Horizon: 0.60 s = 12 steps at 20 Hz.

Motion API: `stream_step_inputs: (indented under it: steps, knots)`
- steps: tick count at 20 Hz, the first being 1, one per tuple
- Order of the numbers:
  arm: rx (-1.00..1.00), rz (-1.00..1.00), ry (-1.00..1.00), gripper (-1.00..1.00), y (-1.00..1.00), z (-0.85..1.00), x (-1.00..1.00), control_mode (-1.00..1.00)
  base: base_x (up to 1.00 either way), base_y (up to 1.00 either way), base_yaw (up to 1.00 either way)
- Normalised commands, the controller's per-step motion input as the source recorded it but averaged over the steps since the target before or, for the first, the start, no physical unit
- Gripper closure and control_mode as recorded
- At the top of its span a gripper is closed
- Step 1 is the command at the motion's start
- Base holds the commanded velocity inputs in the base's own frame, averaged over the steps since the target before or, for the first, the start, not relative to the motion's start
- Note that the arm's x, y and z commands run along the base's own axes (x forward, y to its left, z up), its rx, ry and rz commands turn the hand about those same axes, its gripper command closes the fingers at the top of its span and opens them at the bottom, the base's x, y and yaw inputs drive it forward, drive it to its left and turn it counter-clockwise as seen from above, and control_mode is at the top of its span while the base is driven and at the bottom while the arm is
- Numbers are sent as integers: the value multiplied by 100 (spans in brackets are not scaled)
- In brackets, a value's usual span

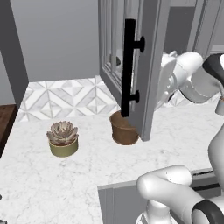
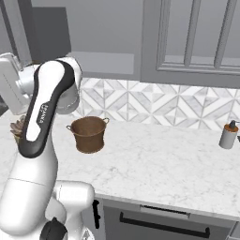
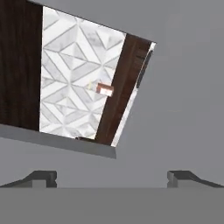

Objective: Open the cabinet, pick up the bread from the cabinet and place it in the basket. Then move the basket to the dining counter.

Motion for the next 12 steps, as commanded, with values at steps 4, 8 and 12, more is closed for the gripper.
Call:
stream_step_inputs:
  steps: [4,8,12]
  knots:
    - [-9,8,-30,-100,13,0,-7,-100,0,0,0]
    - [-8,-1,-38,-100,-1,12,5,-100,0,0,0]
    - [-11,-12,-43,-100,-79,22,14,-100,0,0,0]
